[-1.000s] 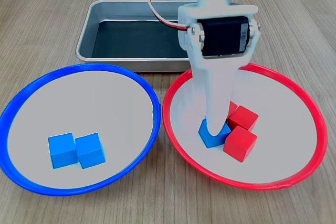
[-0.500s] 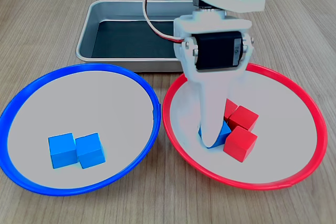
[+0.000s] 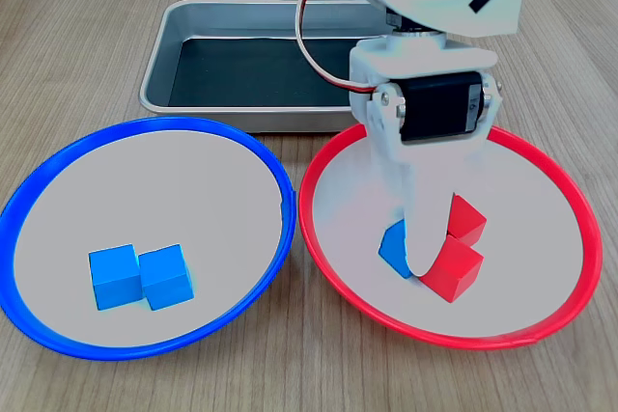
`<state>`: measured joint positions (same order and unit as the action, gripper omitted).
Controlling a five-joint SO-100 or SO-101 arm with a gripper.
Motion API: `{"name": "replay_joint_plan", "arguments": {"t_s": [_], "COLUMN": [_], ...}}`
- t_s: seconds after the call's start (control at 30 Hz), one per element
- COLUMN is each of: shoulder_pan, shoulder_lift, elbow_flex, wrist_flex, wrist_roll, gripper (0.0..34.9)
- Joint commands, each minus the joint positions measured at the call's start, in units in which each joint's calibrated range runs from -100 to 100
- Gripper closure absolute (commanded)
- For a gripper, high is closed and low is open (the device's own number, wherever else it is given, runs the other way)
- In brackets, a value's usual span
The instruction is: Relocate any blue block in the red dish to the blue dish, correcting any misplacements.
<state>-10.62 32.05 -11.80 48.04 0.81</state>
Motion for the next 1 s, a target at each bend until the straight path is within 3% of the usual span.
{"name": "replay_joint_plan", "arguments": {"t_s": [0.0, 0.97], "shoulder_pan": [0.0, -0.6], "shoulder_lift": [-0.2, -3.1], "elbow_flex": [-2.0, 3.2], "wrist_flex": [0.3, 2.2], "wrist_roll": [0.0, -0.3], "gripper": [21.0, 22.5]}}
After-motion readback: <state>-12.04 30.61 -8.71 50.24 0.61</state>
